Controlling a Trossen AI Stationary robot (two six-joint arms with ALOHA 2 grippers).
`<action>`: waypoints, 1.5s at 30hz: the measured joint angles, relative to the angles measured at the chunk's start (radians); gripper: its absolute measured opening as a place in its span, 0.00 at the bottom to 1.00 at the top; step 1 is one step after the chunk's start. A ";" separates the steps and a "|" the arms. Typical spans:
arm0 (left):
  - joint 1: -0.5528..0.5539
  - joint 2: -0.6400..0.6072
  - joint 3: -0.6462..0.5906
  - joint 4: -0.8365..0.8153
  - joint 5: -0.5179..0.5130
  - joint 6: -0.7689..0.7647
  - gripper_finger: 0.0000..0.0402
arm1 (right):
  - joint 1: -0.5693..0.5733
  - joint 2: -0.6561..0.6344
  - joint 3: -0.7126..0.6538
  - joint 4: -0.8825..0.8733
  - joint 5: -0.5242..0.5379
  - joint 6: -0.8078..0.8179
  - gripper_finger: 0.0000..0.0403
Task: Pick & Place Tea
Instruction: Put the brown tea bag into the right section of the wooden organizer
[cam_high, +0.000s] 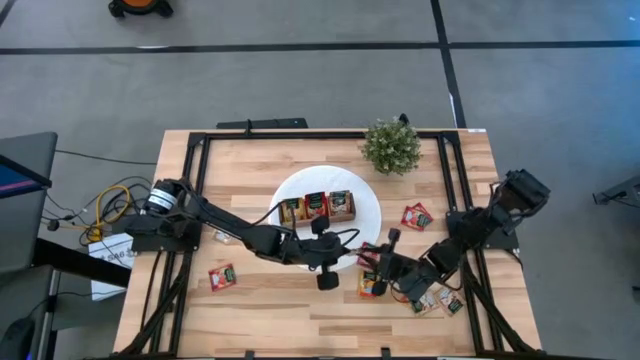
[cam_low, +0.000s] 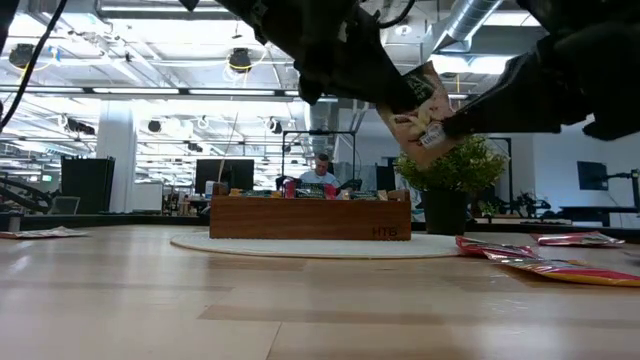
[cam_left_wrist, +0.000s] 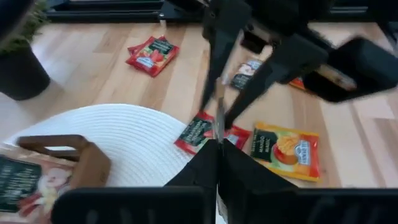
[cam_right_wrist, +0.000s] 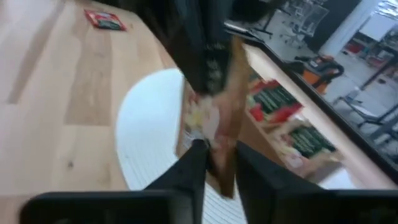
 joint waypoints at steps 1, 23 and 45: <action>0.003 -0.005 0.000 -0.004 -0.011 0.017 0.00 | 0.000 -0.022 0.000 -0.049 0.004 0.027 0.23; 0.310 0.020 0.181 -0.482 0.130 0.284 0.00 | -0.020 -0.129 0.000 -0.504 -0.010 0.431 0.51; 0.331 0.090 0.179 -0.453 0.114 0.342 0.18 | -0.026 -0.133 0.000 -0.497 -0.027 0.432 0.44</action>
